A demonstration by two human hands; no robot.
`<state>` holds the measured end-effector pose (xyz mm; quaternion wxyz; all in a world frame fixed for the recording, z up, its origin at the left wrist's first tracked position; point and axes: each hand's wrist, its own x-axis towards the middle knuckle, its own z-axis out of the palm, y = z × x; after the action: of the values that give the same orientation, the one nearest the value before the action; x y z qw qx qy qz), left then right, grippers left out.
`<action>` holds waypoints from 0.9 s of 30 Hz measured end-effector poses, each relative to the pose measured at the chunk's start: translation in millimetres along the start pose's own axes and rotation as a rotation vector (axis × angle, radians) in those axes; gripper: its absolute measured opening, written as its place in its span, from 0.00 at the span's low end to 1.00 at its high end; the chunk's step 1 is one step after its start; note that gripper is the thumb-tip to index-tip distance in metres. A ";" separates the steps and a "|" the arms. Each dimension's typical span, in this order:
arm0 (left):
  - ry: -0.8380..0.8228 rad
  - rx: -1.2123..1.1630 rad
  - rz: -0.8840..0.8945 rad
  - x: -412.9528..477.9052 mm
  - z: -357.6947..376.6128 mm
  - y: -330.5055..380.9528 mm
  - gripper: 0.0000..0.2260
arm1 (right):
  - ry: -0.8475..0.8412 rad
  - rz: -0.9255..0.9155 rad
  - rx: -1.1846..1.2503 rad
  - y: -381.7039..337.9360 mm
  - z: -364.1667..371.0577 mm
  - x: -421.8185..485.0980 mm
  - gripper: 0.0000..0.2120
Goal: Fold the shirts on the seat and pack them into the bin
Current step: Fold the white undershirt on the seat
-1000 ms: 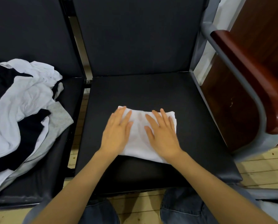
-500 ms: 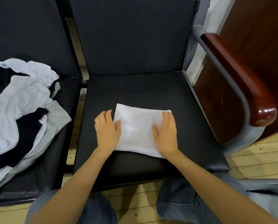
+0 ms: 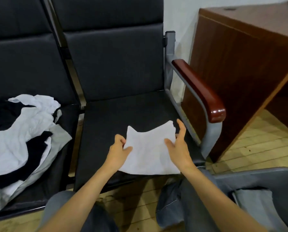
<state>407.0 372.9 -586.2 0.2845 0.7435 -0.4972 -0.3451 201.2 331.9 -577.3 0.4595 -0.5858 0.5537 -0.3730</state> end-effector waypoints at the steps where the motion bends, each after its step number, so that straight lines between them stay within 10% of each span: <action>1: -0.042 -0.061 0.052 -3.9 2.6 20.0 0.13 | 0.008 -0.073 -0.016 -4.5 -18.7 -4.9 0.32; 7: -0.282 0.095 0.423 -3.5 81.4 134.3 0.19 | 0.325 -0.141 -0.136 24.4 -157.3 -31.4 0.14; 13: -0.601 0.392 0.614 8.4 242.3 198.7 0.20 | 0.450 0.205 -0.199 116.9 -248.5 -80.9 0.16; 27: -0.985 0.692 0.537 -12.4 494.1 159.6 0.28 | 0.638 0.714 0.009 292.9 -291.0 -168.9 0.26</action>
<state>-76.3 290.2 -757.6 -0.1555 0.3973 -0.8197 -0.3823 -182.0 473.3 -756.7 0.3685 -0.2131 0.8322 -0.3552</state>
